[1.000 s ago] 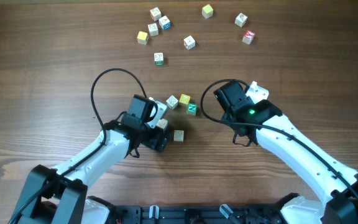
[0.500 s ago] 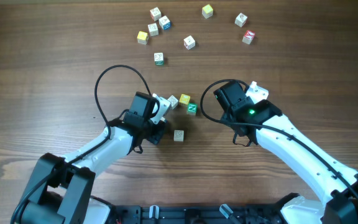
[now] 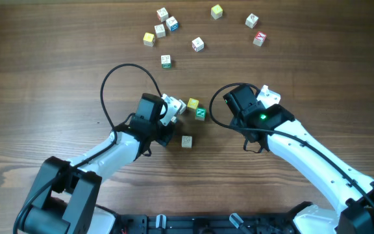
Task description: Form a circle
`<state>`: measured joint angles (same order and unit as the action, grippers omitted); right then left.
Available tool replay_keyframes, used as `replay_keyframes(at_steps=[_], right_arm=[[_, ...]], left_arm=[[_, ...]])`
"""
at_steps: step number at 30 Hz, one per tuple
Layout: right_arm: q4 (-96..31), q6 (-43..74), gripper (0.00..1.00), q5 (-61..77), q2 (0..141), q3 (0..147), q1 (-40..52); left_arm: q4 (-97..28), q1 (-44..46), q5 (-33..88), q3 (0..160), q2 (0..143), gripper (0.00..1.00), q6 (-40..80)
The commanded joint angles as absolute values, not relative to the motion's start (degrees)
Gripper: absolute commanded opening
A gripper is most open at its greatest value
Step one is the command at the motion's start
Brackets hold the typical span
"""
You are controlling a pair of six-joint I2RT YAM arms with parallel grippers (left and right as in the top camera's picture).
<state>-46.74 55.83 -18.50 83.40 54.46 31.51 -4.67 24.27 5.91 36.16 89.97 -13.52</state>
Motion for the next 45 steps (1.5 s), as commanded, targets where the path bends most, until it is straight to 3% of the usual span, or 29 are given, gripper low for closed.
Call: replay_keyframes(at_steps=[1,20,37,40,45], right_arm=[[-46.9,55.5,0.65,-19.7,84.0,54.6,31.3],[-46.2,55.4,0.7,-20.1,84.0,54.6,28.6],[-44.6,55.5,0.75,-14.5,84.0,54.6,28.1],[-42.3,55.5,0.77,-14.5,84.0,54.6,28.1],[-40.8,55.5,0.8,-14.5,84.0,54.6,28.1]], left_arm=[[-5.8,24.4,6.6,35.7,90.3,0.04,-17.7],[-7.0,27.9,6.6,35.7,91.9,0.04,-33.1],[-6.9,28.0,6.6,35.7,91.9,0.04,-34.4],[-4.6,28.0,6.6,35.7,91.9,0.18,-34.3],[-0.6,27.9,6.6,35.7,91.9,0.32,-34.3]])
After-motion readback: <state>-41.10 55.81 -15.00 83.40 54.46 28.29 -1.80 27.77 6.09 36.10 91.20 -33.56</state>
